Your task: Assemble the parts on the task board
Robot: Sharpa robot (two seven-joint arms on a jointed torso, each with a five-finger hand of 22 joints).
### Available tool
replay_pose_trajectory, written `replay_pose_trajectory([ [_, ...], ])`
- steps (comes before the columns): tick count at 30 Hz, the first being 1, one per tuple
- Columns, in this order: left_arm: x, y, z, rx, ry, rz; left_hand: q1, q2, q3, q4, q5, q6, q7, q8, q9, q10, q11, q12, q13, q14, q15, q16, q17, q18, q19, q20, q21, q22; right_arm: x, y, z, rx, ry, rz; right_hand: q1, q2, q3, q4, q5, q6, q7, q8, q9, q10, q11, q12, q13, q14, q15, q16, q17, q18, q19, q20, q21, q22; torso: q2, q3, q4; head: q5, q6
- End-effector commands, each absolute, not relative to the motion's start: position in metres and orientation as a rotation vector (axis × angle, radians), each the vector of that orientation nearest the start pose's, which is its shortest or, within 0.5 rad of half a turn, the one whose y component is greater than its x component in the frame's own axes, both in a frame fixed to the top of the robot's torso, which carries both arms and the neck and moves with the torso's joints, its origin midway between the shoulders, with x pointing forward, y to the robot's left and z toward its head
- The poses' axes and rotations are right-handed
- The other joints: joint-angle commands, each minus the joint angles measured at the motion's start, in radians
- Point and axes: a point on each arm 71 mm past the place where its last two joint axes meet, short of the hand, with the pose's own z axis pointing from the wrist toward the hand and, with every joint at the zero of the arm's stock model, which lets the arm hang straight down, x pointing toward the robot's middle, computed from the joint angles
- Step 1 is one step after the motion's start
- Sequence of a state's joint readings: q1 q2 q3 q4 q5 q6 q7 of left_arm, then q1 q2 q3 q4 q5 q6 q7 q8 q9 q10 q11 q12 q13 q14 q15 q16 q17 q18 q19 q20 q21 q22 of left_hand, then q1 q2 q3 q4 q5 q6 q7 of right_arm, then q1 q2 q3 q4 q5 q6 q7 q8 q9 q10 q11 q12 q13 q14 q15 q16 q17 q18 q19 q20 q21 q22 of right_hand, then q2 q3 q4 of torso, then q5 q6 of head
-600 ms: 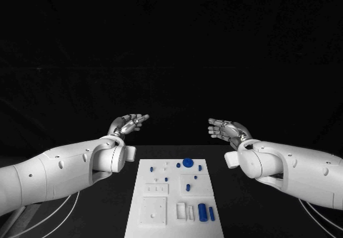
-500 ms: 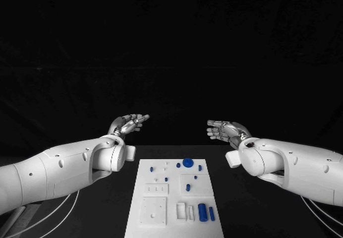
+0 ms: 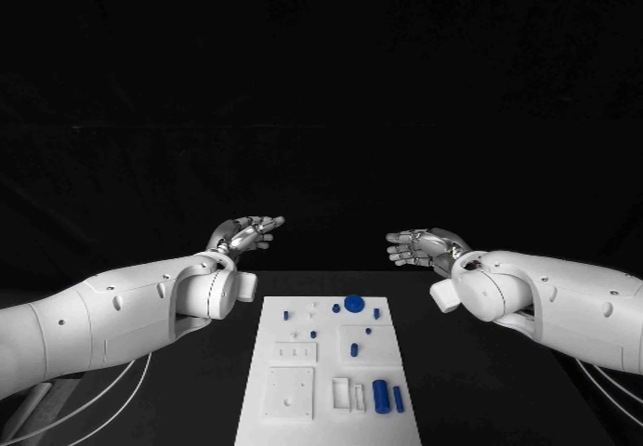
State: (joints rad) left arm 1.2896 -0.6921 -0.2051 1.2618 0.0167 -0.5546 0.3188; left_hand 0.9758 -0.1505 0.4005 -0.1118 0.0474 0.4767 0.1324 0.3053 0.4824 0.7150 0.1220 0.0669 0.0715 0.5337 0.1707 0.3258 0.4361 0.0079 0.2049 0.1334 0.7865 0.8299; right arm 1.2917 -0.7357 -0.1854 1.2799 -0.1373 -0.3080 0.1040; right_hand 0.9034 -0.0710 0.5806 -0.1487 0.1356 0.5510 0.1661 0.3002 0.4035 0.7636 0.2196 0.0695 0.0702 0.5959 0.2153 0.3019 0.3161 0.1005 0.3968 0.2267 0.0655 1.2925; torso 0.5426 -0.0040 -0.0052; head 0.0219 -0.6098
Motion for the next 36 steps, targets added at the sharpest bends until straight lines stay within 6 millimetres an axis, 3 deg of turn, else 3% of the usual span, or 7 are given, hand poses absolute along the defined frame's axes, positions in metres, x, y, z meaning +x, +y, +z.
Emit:
replay_pose_trajectory([
  [1,0.535,0.232,-0.206,-1.147,1.389,-1.143,0.007,0.016,-0.001,-0.003,0.004,0.024,0.027,0.016,0.006,0.032,0.008,0.016,0.005,0.055,-0.004,0.031,0.013,0.018,0.07,-0.022,0.022,0.0,0.535,-0.228,-0.21,0.902,1.733,1.101,0.026,-0.004,0.007,-0.02,-0.002,0.018,0.058,0.01,0.002,0.023,0.006,0.01,0.003,0.024,0.006,0.014,0.006,0.027,0.027,0.0,0.01,0.002,-0.001,-0.0022,0.0007,0.001,0.001],
  [6,0.533,0.234,-0.205,-1.142,1.393,-1.167,0.019,0.053,-0.016,-0.04,0.005,0.106,0.057,0.049,0.014,0.151,0.034,0.064,0.024,0.183,-0.015,0.089,0.03,0.057,0.219,-0.059,0.045,-0.019,0.545,-0.223,-0.208,0.642,1.741,1.009,0.08,-0.017,0.031,-0.069,0.008,0.092,0.065,0.047,0.01,0.123,0.007,0.039,0.011,0.122,0.01,0.062,0.026,0.069,0.13,-0.003,0.03,-0.003,0.001,-0.002,-0.0003,0.003,0.003],
  [13,0.525,0.228,-0.203,-1.119,1.441,-1.252,0.077,0.105,-0.012,-0.15,0.041,0.222,0.07,0.067,-0.001,0.3,0.034,0.099,0.031,0.362,-0.05,0.151,0.06,0.086,0.389,-0.105,0.094,-0.024,0.554,-0.214,-0.205,0.234,1.718,0.846,0.157,-0.035,0.104,-0.109,-0.025,0.226,0.03,0.098,0.019,0.276,-0.05,0.086,0.026,0.372,-0.099,0.183,0.093,0.156,0.38,-0.013,0.127,0.003,0.018,-0.0082,0.0119,-0.001,0.005],
  [16,0.519,0.225,-0.198,-1.104,1.454,-1.303,0.096,0.116,-0.009,-0.176,0.045,0.246,0.065,0.067,-0.007,0.331,0.028,0.102,0.03,0.435,-0.078,0.187,0.084,0.098,0.448,-0.125,0.131,-0.011,0.556,-0.209,-0.203,0.081,1.691,0.782,0.195,-0.047,0.121,-0.129,-0.018,0.29,0.009,0.121,0.026,0.345,-0.09,0.106,0.037,0.591,-0.193,0.309,0.171,0.161,0.621,-0.091,0.256,0.034,0.029,-0.0113,0.019,-0.004,0.005],
  [20,0.513,0.222,-0.19,-1.08,1.463,-1.349,0.119,0.112,-0.011,-0.179,0.045,0.257,0.062,0.056,-0.019,0.342,0.024,0.088,0.021,0.444,-0.083,0.181,0.096,0.093,0.455,-0.136,0.134,-0.011,0.559,-0.202,-0.205,-0.057,1.66,0.71,0.22,-0.061,0.112,-0.142,-0.022,0.337,-0.01,0.125,0.025,0.399,-0.127,0.108,0.043,0.742,-0.235,0.455,0.274,0.161,0.802,-0.175,0.377,0.045,0.05,-0.0162,0.0291,-0.011,0.015],
  [26,0.505,0.22,-0.181,-1.059,1.466,-1.38,0.132,0.106,-0.016,-0.179,0.045,0.259,0.06,0.049,-0.026,0.343,0.024,0.077,0.015,0.449,-0.085,0.176,0.103,0.089,0.457,-0.141,0.135,-0.011,0.563,-0.189,-0.209,-0.198,1.642,0.615,0.237,-0.078,0.099,-0.141,0.0,0.379,-0.021,0.102,0.019,0.446,-0.141,0.077,0.048,0.749,-0.252,0.751,0.475,0.161,0.898,-0.267,0.641,0.046,0.084,-0.0244,0.0479,-0.021,0.028],
  [36,0.498,0.214,-0.171,-1.042,1.468,-1.417,0.134,0.104,-0.02,-0.179,0.045,0.26,0.059,0.044,-0.03,0.343,0.025,0.069,0.011,0.45,-0.085,0.171,0.107,0.086,0.458,-0.143,0.135,-0.012,0.562,-0.17,-0.218,-0.359,1.611,0.492,0.24,-0.082,0.107,-0.142,0.007,0.391,-0.024,0.084,0.02,0.455,-0.14,0.04,0.048,0.734,-0.25,0.826,0.485,0.161,0.91,-0.29,0.78,0.041,0.132,-0.0383,0.0749,-0.031,0.051],
])
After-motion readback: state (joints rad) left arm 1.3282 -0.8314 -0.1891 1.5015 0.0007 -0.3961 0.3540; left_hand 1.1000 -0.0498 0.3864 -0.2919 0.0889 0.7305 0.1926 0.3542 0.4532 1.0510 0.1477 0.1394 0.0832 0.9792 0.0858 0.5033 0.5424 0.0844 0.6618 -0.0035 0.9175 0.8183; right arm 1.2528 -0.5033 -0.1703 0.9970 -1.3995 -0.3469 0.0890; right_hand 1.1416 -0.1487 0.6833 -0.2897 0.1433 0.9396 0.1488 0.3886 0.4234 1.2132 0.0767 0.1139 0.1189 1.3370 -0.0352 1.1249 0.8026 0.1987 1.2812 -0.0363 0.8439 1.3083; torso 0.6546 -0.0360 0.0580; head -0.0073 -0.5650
